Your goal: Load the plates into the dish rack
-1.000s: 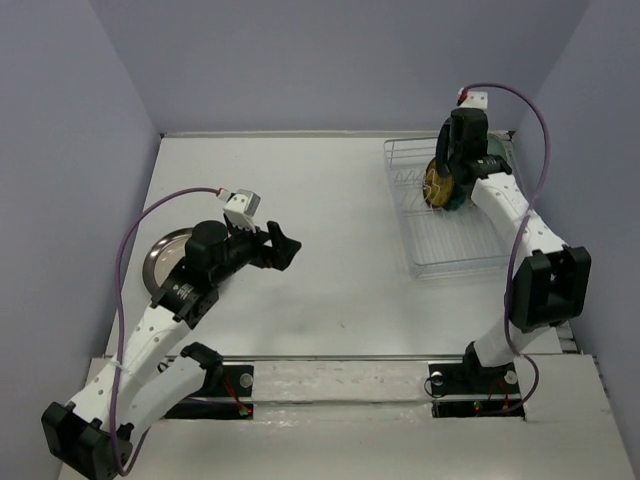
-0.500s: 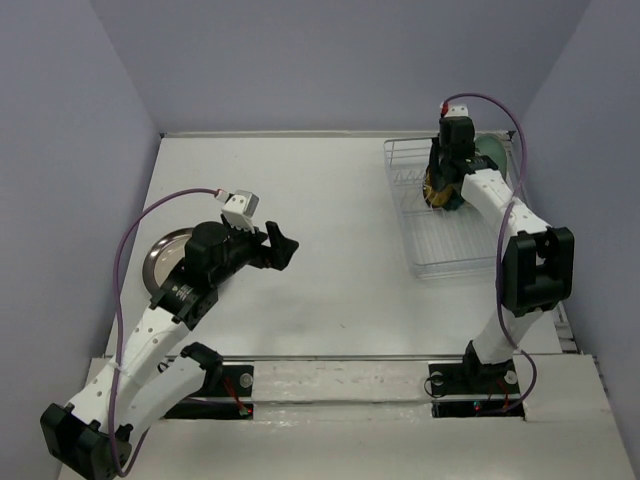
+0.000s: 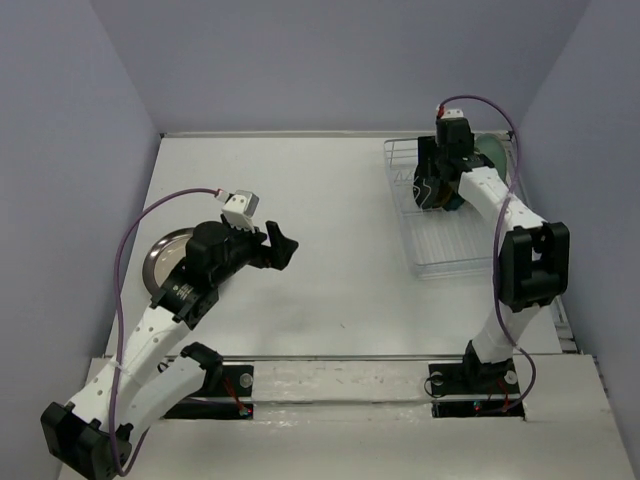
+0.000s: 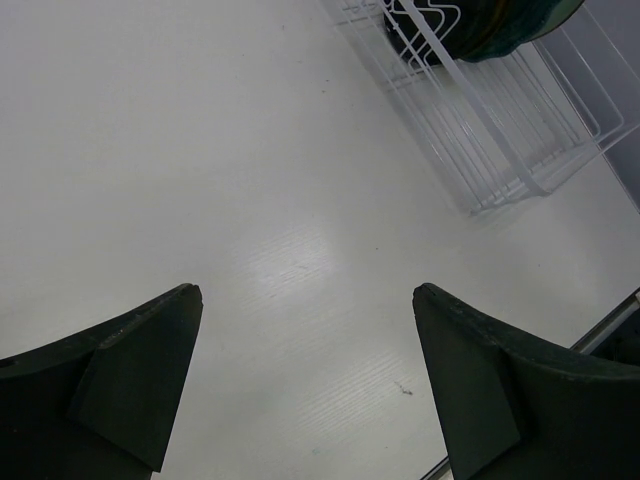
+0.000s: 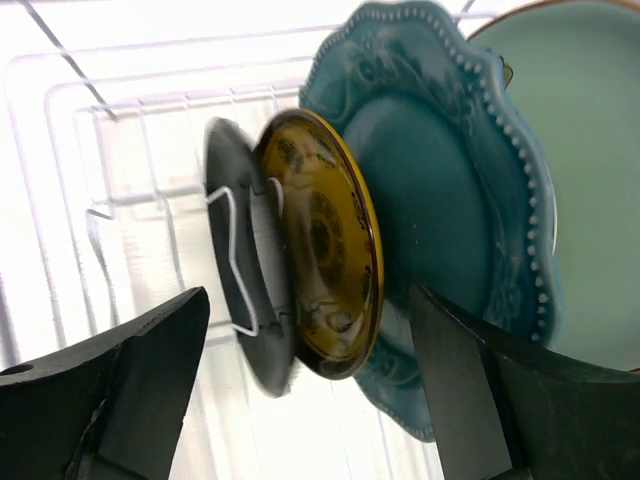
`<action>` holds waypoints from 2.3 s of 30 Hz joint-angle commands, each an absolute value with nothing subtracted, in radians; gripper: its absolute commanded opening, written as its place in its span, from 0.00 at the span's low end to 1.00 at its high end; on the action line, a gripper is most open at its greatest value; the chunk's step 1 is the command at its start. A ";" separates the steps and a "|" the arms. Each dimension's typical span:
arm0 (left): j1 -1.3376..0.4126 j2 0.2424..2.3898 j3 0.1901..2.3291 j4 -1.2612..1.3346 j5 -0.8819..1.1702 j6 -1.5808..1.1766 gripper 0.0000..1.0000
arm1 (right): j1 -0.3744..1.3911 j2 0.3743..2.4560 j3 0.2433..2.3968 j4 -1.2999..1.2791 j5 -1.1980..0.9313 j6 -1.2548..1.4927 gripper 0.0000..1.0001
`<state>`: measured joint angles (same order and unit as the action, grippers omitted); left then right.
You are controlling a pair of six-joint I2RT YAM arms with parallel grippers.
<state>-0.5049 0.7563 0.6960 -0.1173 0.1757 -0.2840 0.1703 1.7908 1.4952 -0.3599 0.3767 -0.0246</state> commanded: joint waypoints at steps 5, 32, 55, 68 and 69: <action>-0.496 0.756 0.721 -0.095 0.164 -0.267 0.98 | 0.182 1.629 1.562 -0.387 0.085 0.213 0.87; -0.511 0.446 0.703 -0.029 -0.288 -0.268 0.98 | 0.928 2.345 1.732 0.215 -0.285 0.928 0.86; -0.560 0.411 0.690 -0.034 -0.265 -0.261 0.98 | 1.005 2.657 1.941 0.373 -0.370 1.192 0.07; -0.560 0.410 0.692 -0.032 -0.282 -0.256 0.98 | 0.855 1.912 1.609 0.145 0.075 0.652 0.07; -0.560 0.410 0.690 -0.031 -0.282 -0.256 0.98 | 0.804 1.860 1.561 0.124 0.134 0.599 0.07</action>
